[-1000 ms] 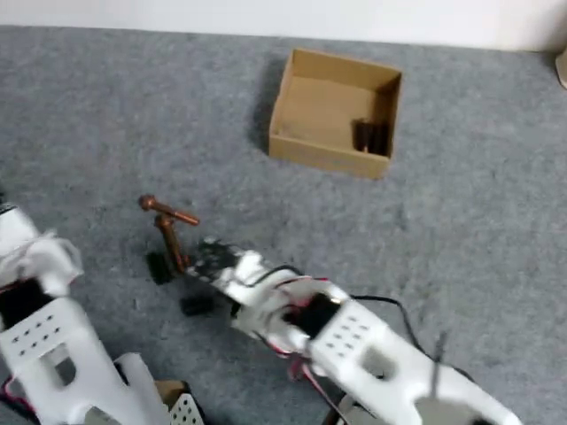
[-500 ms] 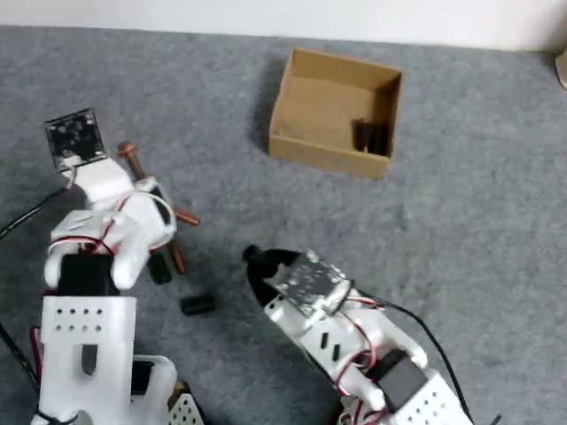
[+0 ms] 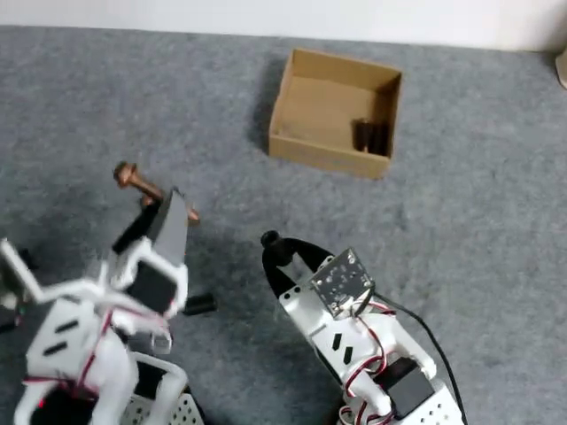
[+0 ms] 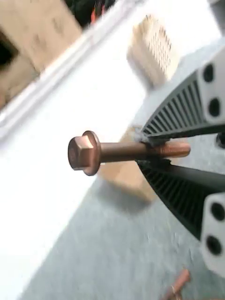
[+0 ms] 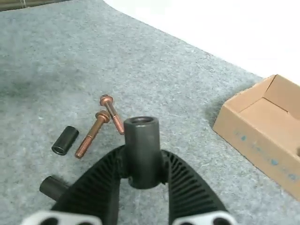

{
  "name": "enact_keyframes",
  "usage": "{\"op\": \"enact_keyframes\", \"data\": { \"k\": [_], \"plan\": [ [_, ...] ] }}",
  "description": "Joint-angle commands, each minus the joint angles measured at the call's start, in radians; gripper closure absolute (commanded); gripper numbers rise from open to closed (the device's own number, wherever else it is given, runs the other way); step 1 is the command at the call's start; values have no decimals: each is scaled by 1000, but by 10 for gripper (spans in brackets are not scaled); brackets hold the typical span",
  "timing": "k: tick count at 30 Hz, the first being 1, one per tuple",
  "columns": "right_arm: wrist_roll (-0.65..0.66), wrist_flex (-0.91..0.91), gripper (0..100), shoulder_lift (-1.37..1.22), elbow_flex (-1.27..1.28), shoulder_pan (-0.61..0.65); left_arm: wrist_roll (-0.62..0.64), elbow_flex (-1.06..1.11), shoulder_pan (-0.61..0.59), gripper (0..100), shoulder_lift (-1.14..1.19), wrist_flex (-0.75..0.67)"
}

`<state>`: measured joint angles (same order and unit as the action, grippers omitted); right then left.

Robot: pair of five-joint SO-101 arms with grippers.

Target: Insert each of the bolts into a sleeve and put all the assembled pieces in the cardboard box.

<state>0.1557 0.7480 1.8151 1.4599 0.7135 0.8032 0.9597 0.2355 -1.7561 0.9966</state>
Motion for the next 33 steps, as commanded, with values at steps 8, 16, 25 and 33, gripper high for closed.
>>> {"op": "enact_keyframes", "data": {
  "k": [8, 16, 25, 33],
  "plan": [
    [-8, 24, 994, 12, -8, 107, -44, 231, 249, 993, -61, -147],
    [-8, 24, 994, 12, -8, 105, -44, 243, 260, 993, -61, -137],
    [-8, 24, 994, 12, -8, 105, -107, 306, 265, 993, -62, -127],
    [-8, 22, 994, 12, -8, 74, -106, 282, 265, 993, -62, -68]
  ]
}}
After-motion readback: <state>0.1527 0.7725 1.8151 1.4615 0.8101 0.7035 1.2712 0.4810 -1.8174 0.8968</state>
